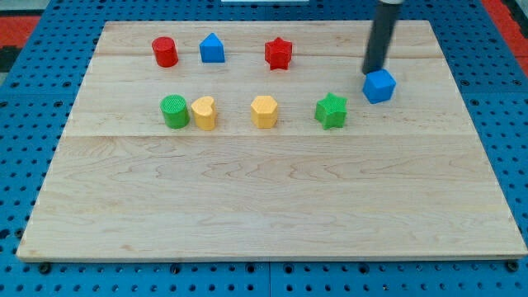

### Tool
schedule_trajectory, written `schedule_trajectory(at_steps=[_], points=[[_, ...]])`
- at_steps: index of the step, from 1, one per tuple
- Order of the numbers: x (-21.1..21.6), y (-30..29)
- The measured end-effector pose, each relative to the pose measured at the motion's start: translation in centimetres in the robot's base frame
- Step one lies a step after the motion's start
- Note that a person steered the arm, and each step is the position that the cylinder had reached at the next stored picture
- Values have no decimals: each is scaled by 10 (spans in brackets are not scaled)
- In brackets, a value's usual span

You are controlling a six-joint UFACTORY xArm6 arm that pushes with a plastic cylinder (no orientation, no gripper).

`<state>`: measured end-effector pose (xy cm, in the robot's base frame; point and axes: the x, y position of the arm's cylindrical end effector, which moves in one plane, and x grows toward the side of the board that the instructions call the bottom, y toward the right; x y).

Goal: Push the red star closer to the green circle

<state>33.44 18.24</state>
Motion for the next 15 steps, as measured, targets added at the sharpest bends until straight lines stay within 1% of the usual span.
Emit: schedule_trajectory(at_steps=[1,2,3,4,5,6,7,8,9,10,11,12,13,14,15], points=[[48,10],[25,16],[-41,-6],[-47,-85],[-54,-140],[-97,-141],[-61,-206],[-38,-218],[-72,-183],[-40,-151],[-1,-164],[0,-225],[1,-319],[2,-374],[-36,-383]])
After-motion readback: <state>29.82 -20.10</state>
